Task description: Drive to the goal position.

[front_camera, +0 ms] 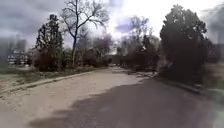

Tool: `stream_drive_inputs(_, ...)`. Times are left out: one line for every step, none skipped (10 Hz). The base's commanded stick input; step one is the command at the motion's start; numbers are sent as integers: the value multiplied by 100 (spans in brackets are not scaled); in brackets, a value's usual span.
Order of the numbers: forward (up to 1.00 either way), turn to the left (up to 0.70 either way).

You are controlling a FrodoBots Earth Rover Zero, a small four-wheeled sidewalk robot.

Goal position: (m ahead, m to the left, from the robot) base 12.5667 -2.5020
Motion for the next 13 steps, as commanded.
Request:
stream_drive_inputs(70, 0)
stream_drive_inputs(70, 0)
stream_drive_inputs(70, 0)
stream_drive_inputs(70, 0)
stream_drive_inputs(70, 0)
stream_drive_inputs(70, 0)
stream_drive_inputs(70, 0)
stream_drive_inputs(70, 0)
stream_drive_inputs(70, 0)
stream_drive_inputs(70, 0)
stream_drive_inputs(70, 0)
stream_drive_inputs(70, 0)
stream_drive_inputs(70, 0)
